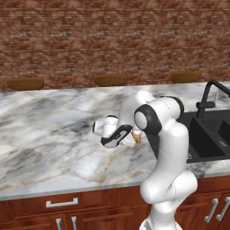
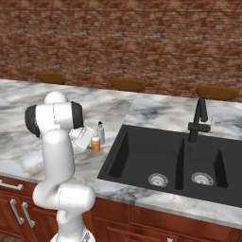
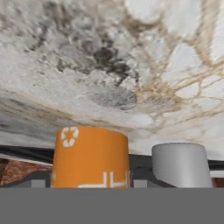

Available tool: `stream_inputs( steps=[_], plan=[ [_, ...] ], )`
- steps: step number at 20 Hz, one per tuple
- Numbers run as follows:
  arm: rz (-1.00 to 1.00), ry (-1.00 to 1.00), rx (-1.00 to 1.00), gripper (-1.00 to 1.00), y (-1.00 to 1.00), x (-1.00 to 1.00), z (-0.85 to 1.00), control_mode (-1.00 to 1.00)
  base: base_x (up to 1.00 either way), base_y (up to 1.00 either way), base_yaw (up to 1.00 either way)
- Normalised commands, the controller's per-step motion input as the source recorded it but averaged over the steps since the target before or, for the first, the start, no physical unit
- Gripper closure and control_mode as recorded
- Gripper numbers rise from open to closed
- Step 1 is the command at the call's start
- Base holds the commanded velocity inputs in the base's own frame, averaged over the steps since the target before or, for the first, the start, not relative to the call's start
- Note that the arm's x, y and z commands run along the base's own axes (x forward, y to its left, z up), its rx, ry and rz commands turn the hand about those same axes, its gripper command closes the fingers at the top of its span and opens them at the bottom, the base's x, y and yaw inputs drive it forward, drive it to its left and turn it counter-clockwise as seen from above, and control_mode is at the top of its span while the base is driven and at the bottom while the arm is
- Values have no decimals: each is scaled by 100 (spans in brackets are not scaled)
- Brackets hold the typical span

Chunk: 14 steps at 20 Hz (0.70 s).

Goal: Locate and retrieve the soap dispenser and soap dispenser from the cabinet. Place them next to the sink.

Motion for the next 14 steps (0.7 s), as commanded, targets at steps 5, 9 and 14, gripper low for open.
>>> stream_inputs(
  steps=[5, 9, 14],
  plan=[
    [-1, -7, -2, 100, 0, 2, -33, -100, 0, 0, 0],
    [-1, -3, 1, 100, 0, 9, -13, -100, 0, 0, 0],
    [0, -1, 0, -100, 0, 13, -13, -100, 0, 0, 0]
  ],
)
